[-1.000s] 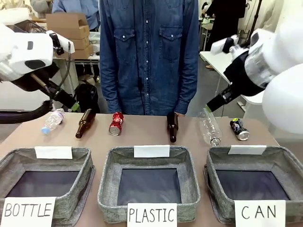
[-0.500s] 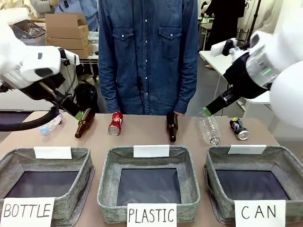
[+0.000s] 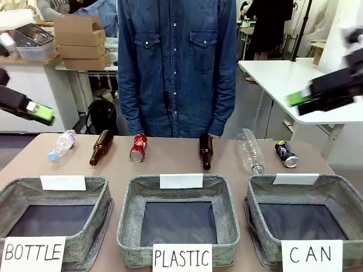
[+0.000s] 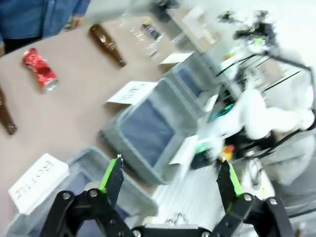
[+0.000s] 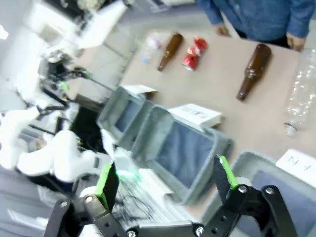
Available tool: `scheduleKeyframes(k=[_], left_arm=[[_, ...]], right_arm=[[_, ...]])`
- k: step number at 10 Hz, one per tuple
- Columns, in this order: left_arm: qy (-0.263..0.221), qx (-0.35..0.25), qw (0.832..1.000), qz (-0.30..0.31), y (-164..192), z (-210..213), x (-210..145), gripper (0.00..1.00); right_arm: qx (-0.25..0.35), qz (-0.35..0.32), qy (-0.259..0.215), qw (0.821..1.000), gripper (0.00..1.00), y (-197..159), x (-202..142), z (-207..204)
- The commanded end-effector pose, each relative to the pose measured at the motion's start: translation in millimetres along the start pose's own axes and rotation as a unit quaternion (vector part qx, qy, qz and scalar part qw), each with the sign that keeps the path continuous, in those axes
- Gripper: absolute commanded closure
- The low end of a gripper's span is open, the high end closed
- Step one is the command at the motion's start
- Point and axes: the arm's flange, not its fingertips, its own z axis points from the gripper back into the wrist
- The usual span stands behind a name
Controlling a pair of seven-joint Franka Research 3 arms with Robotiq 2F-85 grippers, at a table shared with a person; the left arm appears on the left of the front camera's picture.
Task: Sort the can waste into the basket.
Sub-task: Pick up the can waste from the table and place it in the right Fabric basket.
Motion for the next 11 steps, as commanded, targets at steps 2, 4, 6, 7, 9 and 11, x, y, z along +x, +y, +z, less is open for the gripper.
scheduleKeyframes(k=[2,4,6,7,9,11], left_arm=[[-0.127,-0.099,0.974,0.160,35,20,-15,0.00],[-0.123,-0.097,0.969,0.190,42,4,-10,0.00],[-0.137,-0.115,0.966,0.185,50,24,-25,0.00],[-0.137,-0.115,0.966,0.185,50,24,-25,0.00],[-0.137,-0.115,0.966,0.185,50,24,-25,0.00],[-0.130,-0.106,0.965,0.201,49,24,-28,0.00]], right_arm=[[0.084,-0.211,-0.156,0.961,0.00,-42,-29,20],[0.098,-0.225,-0.138,0.959,0.00,-58,-22,-2],[0.097,-0.225,-0.134,0.960,0.00,-63,1,45],[0.097,-0.225,-0.134,0.960,0.00,-63,1,45],[0.097,-0.225,-0.134,0.960,0.00,-63,1,45],[0.097,-0.225,-0.134,0.960,0.00,-63,1,45]])
